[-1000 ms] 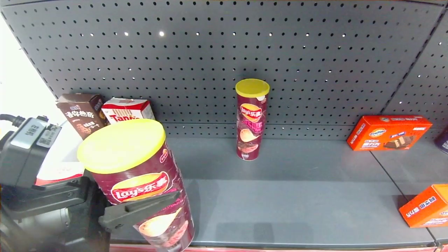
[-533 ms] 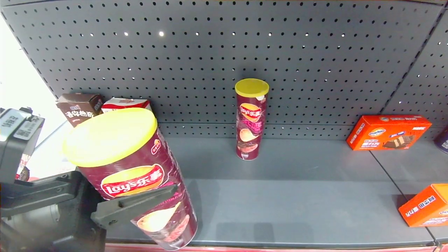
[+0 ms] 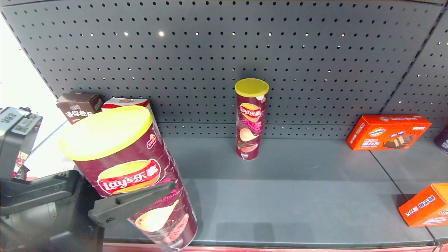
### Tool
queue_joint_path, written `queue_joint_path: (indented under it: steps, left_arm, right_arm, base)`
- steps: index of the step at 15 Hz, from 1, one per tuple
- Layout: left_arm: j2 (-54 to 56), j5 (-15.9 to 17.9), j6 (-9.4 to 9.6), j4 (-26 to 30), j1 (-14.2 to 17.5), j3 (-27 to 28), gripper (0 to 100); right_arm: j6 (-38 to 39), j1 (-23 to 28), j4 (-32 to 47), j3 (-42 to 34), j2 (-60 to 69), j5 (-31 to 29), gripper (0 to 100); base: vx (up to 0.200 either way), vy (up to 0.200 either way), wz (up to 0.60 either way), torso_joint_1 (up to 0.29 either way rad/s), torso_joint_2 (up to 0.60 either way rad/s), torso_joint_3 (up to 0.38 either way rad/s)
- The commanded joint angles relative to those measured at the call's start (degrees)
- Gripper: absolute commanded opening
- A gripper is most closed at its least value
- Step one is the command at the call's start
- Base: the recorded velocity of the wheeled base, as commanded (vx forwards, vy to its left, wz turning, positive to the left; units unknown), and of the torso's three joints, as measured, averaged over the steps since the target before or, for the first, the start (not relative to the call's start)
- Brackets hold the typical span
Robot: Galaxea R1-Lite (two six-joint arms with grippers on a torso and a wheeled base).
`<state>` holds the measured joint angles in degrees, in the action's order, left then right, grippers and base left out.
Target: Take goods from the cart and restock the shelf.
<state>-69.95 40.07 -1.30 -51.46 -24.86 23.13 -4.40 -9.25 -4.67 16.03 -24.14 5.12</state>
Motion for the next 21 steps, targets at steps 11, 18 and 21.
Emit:
queue_joint_path:
  steps: [11, 18, 21]
  left_arm:
    - [-3.1, 0.2, -1.33, -1.2, -0.5, 1.9, 0]
    - [-2.8, 0.0, -2.56, -1.5, -0.3, 1.6, 0]
    - [-2.8, 0.1, -2.56, -1.5, -0.4, 1.6, 0]
  right_arm:
    - [-0.5, -7.4, -40.2, 17.1, -56.1, 17.1, 100]
    - [-1.0, -7.4, -40.9, 34.7, -71.0, 44.3, 100]
    - [-3.7, -5.9, -41.7, 38.9, -75.3, 51.7, 100]
  base:
    - [0.0, 0.0, 0.0, 0.0, 0.0, 0.0]
    - [0.0, 0.0, 0.0, 0.0, 0.0, 0.0]
    - [0.0, 0.0, 0.0, 0.0, 0.0, 0.0]
